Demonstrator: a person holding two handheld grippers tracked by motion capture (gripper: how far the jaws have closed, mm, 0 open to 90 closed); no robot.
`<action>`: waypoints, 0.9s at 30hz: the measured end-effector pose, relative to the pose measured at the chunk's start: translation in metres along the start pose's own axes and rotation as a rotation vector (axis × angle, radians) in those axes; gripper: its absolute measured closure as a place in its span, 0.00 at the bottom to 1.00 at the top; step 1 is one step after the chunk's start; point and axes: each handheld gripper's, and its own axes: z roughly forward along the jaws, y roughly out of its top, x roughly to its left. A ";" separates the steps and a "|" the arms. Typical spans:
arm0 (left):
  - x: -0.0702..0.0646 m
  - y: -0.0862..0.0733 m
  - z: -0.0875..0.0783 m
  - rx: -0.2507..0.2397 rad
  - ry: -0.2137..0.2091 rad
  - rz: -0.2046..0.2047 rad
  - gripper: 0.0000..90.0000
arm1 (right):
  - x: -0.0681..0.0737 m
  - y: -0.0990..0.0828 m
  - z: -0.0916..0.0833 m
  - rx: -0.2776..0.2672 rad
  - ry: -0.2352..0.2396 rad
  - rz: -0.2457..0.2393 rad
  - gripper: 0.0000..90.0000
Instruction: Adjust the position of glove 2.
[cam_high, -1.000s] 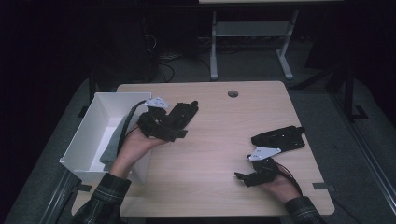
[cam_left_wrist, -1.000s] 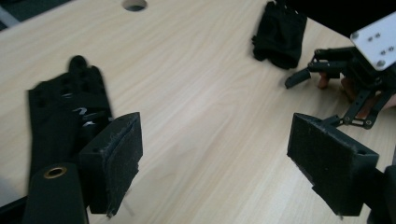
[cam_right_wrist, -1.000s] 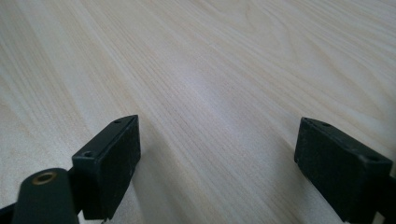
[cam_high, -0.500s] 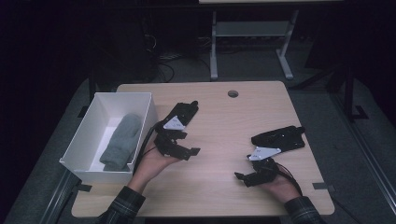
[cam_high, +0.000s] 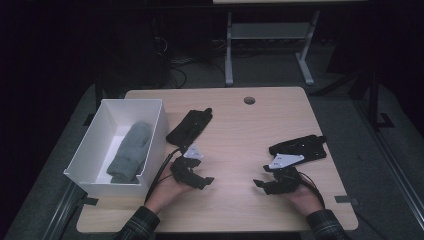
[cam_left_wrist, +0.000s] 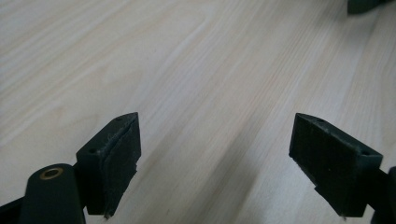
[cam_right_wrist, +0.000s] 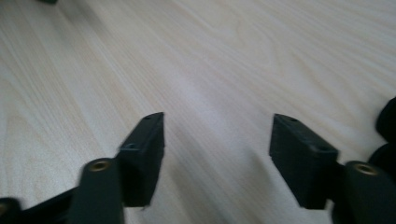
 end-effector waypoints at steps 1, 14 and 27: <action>0.000 -0.003 0.001 0.000 0.002 0.000 0.18 | -0.002 0.001 -0.002 -0.001 -0.003 -0.005 0.46; -0.007 -0.024 0.007 -0.021 0.022 0.103 0.14 | -0.061 0.006 -0.040 -0.005 -0.175 0.087 1.00; -0.006 -0.035 0.006 -0.098 0.030 0.089 0.14 | -0.112 -0.003 -0.036 -0.012 -0.250 0.199 1.00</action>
